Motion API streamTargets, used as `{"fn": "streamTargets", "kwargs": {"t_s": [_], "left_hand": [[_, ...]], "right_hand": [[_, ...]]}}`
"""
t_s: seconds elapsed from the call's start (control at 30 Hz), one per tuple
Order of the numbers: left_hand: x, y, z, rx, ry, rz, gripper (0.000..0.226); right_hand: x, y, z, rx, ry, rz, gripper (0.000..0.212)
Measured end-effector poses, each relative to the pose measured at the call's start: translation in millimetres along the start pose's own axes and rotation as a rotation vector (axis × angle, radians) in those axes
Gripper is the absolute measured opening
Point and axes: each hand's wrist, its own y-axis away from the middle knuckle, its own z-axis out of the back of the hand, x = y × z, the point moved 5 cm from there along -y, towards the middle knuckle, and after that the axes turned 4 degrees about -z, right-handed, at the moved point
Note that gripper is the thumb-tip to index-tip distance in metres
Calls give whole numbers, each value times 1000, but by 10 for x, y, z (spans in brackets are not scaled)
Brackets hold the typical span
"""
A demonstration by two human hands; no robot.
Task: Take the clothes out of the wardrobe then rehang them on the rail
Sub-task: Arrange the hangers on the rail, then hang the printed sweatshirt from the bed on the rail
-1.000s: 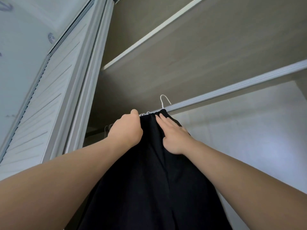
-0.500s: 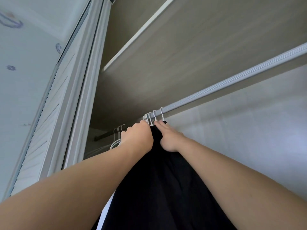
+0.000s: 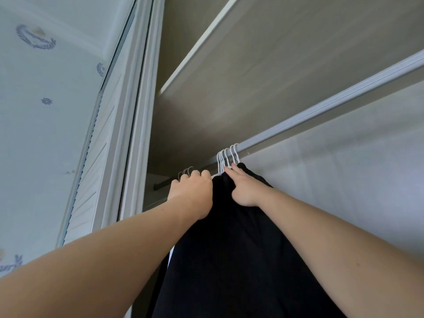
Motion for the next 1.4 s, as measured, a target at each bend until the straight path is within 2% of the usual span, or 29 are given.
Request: {"fn": "streamTargets", "kwargs": {"t_s": [0.17, 0.27, 0.37, 0.6, 0.83, 1.03, 1.2, 1.4], "left_hand": [[148, 246, 135, -42, -118, -95, 39], [305, 536, 248, -161, -159, -132, 51], [494, 965, 389, -252, -166, -160, 59], [1169, 2395, 654, -180, -156, -43, 72], [1976, 4330, 956, -26, -151, 165, 76], [2349, 6204, 1393, 127, -215, 387, 79], [2365, 7855, 2012, 283, -312, 663, 78], [1995, 9709, 3002, 426, -447, 1026, 78]], "right_hand": [[41, 140, 54, -3, 5, -34, 78], [156, 324, 88, -139, -47, -1, 61], [363, 612, 18, -243, -28, 28, 55], [1237, 1758, -578, -269, -24, 150, 62], [2520, 3163, -1262, -127, -161, 326, 66], [3735, 4519, -1848, 136, -323, 489, 69], [4747, 5792, -2094, 338, -424, 644, 70], [5848, 7441, -1990, 560, -572, 836, 71]]}}
